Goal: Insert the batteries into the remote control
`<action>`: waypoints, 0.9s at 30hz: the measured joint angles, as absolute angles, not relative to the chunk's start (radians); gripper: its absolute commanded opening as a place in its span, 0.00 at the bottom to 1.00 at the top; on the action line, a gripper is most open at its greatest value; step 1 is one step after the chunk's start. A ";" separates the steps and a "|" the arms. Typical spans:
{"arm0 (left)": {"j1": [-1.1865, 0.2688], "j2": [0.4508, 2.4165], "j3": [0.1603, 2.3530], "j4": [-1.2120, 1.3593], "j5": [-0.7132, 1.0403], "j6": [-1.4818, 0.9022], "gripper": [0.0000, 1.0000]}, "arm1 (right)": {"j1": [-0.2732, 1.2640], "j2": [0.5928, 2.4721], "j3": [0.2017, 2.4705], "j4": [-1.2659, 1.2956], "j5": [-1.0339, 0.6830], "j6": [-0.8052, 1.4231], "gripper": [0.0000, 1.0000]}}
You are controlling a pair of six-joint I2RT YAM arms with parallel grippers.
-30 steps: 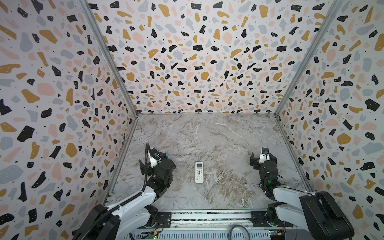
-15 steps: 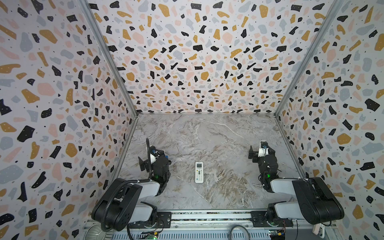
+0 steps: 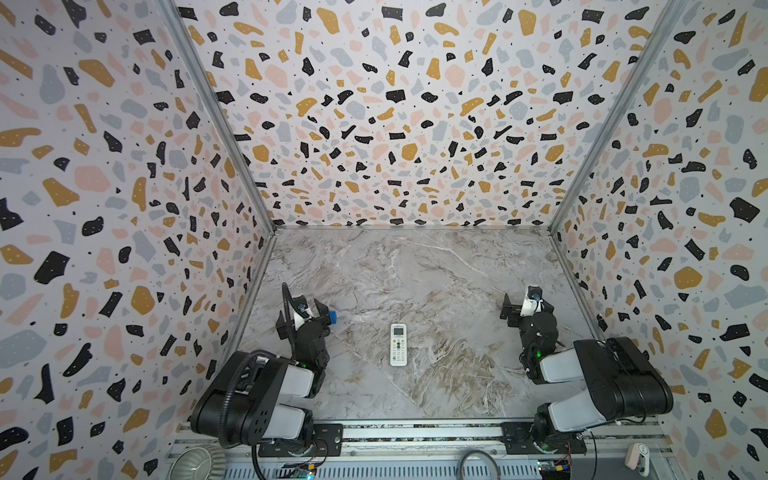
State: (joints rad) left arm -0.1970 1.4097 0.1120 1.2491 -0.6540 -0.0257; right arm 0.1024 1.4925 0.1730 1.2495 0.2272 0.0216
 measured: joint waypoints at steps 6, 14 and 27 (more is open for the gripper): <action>-0.197 1.404 0.123 1.233 -0.633 -0.029 0.99 | 0.102 1.493 0.173 1.250 0.227 0.022 0.99; -0.197 1.404 0.123 1.232 -0.630 -0.030 1.00 | 0.102 1.493 0.173 1.250 0.227 0.022 0.99; -0.197 1.404 0.123 1.232 -0.628 -0.030 0.99 | 0.102 1.493 0.173 1.251 0.226 0.022 0.99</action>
State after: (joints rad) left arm -0.1970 1.4044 0.1226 1.2316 -0.6281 -0.0296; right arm 0.1020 1.4925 0.1730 1.2507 0.2256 0.0219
